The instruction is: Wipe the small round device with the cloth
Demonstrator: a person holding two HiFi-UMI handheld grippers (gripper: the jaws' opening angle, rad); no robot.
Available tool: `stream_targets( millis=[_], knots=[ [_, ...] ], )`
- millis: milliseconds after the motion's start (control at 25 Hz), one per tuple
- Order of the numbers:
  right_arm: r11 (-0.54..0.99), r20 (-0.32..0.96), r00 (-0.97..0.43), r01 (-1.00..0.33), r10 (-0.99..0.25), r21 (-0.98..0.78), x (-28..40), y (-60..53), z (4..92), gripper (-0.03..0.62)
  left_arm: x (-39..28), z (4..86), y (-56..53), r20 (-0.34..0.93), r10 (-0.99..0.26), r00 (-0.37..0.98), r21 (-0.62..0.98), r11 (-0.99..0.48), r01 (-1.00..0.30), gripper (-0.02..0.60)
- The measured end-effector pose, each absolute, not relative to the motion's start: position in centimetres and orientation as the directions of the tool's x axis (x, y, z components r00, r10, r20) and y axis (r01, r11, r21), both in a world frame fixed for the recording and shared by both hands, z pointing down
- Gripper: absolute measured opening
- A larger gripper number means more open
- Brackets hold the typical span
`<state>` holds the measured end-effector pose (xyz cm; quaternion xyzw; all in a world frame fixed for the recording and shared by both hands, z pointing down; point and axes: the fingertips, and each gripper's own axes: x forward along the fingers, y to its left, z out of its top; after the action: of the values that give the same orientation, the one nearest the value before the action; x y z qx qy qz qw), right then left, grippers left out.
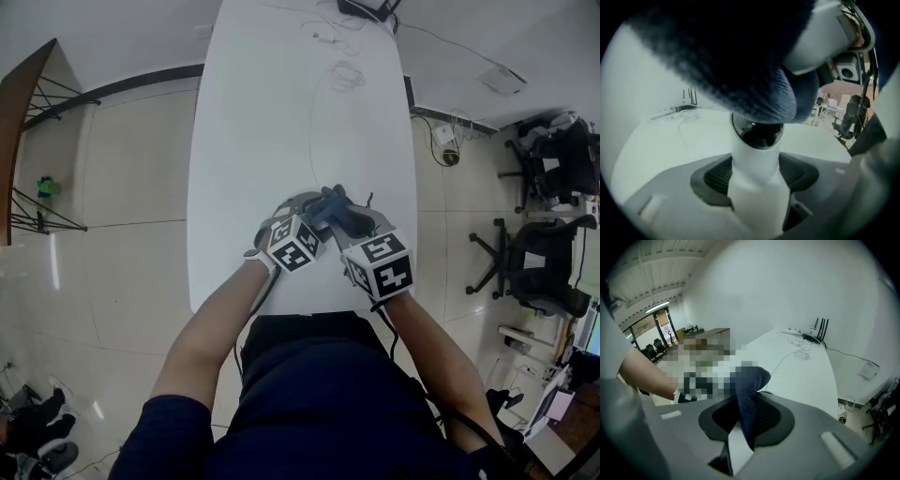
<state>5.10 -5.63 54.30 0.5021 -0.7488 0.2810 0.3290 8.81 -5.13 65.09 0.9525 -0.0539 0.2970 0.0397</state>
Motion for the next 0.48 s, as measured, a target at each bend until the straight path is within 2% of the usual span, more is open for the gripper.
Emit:
stream_targets(
  millis=[200,360,480],
  knots=[
    [0.344,0.762,-0.316,-0.93,-0.565,-0.131,6.0,-2.4,55.8,0.077,8.8,65.1,-5.0,0.569,-0.077,0.819,0.043,-0.991,-0.124,0.311],
    [0.164,0.745,-0.272,-0.962,-0.608,-0.218,10.6,-1.8,56.3,0.077,8.9,65.1,-5.0,0.569,-0.076,0.819,0.042,-0.992,-0.121,0.311],
    [0.072,0.746,-0.191,-0.979,-0.638,-0.19,13.9,-3.3,55.8,0.077,8.9,65.1,-5.0,0.568,-0.078,0.819,0.04,-0.992,-0.122,0.311]
  ],
)
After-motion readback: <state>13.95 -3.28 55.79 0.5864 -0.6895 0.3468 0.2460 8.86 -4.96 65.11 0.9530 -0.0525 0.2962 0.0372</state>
